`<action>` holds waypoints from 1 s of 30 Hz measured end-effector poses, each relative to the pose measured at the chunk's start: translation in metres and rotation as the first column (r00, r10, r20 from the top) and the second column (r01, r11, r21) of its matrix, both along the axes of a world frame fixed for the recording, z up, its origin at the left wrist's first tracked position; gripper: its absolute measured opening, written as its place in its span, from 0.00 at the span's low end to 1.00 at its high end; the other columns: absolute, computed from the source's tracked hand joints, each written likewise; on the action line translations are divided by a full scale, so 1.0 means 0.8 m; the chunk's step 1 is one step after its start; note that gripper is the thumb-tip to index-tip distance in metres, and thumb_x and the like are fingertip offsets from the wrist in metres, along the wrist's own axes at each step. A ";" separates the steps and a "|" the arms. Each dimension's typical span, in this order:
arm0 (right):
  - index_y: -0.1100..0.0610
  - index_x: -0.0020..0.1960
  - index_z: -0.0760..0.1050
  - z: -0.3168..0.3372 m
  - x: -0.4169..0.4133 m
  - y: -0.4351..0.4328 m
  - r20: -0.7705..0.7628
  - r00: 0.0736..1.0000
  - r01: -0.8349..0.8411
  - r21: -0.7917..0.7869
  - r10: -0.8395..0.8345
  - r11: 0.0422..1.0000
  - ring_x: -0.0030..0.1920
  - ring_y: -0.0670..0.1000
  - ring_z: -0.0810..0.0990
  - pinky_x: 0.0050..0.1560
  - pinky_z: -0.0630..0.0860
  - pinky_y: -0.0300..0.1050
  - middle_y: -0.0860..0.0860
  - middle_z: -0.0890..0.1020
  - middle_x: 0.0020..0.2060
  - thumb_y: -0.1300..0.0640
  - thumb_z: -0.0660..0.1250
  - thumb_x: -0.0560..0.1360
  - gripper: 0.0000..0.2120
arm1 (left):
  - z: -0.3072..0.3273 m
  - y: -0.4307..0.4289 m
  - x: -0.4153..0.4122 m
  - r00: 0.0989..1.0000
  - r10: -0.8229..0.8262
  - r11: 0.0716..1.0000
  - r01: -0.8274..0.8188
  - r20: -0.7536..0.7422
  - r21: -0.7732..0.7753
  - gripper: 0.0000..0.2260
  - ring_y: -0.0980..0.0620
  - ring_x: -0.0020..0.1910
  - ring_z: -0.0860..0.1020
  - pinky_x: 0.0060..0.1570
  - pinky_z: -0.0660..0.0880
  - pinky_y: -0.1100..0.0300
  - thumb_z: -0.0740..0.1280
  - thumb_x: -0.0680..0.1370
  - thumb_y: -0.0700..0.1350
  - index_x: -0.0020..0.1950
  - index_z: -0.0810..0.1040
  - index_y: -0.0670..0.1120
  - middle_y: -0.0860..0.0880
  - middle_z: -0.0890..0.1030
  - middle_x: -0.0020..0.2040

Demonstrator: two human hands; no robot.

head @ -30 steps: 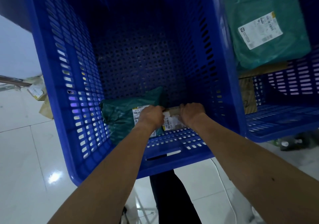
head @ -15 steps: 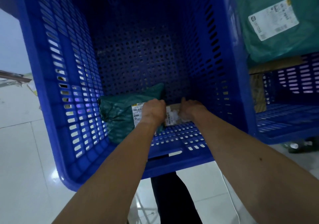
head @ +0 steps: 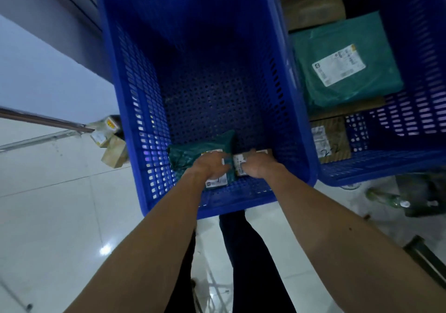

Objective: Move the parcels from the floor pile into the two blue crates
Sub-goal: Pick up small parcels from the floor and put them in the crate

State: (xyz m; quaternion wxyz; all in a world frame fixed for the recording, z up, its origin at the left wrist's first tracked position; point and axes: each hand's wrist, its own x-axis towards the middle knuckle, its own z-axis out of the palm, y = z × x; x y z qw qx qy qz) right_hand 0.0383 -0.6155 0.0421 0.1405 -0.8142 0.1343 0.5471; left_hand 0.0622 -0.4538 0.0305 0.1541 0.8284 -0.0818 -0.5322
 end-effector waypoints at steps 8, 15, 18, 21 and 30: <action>0.62 0.72 0.65 0.131 -0.031 0.036 0.181 0.983 0.022 0.086 -0.038 0.996 0.59 0.60 0.76 0.56 0.74 0.50 0.61 0.75 0.64 0.46 0.57 0.82 0.25 | 0.152 0.057 -0.019 0.963 0.257 0.966 -0.254 0.086 -0.045 0.26 0.45 0.62 0.77 0.61 0.72 0.56 0.64 0.81 0.53 0.79 0.63 0.54 0.45 0.73 0.72; 0.61 0.68 0.67 0.215 -0.024 0.102 0.323 0.946 -0.042 0.093 0.010 0.995 0.54 0.60 0.78 0.48 0.74 0.50 0.59 0.77 0.60 0.48 0.57 0.82 0.21 | 0.252 0.122 -0.021 0.883 0.431 0.902 -0.413 0.187 -0.127 0.21 0.44 0.59 0.79 0.58 0.76 0.53 0.66 0.80 0.51 0.73 0.72 0.50 0.44 0.78 0.65; 0.61 0.67 0.68 0.231 -0.009 0.144 0.376 0.926 -0.064 0.102 0.021 0.993 0.49 0.58 0.76 0.45 0.71 0.50 0.58 0.76 0.56 0.49 0.57 0.83 0.20 | 0.272 0.159 -0.024 0.846 0.479 0.878 -0.455 0.233 -0.151 0.18 0.45 0.59 0.79 0.60 0.76 0.53 0.67 0.79 0.52 0.68 0.77 0.50 0.46 0.80 0.62; 0.61 0.69 0.67 0.242 0.002 0.195 0.436 0.899 -0.098 0.108 0.041 0.989 0.51 0.58 0.75 0.48 0.72 0.50 0.58 0.75 0.58 0.50 0.56 0.83 0.19 | 0.284 0.207 -0.025 0.797 0.547 0.836 -0.503 0.257 -0.219 0.13 0.47 0.54 0.81 0.57 0.77 0.53 0.67 0.79 0.50 0.60 0.82 0.48 0.48 0.83 0.54; 0.59 0.60 0.72 0.244 0.023 0.407 0.587 0.807 -0.111 0.052 0.059 0.992 0.54 0.58 0.76 0.51 0.72 0.50 0.56 0.75 0.58 0.52 0.58 0.81 0.13 | 0.256 0.431 -0.014 0.605 0.791 0.597 -0.733 0.088 -0.325 0.08 0.43 0.44 0.85 0.50 0.82 0.48 0.66 0.76 0.48 0.40 0.81 0.47 0.45 0.86 0.40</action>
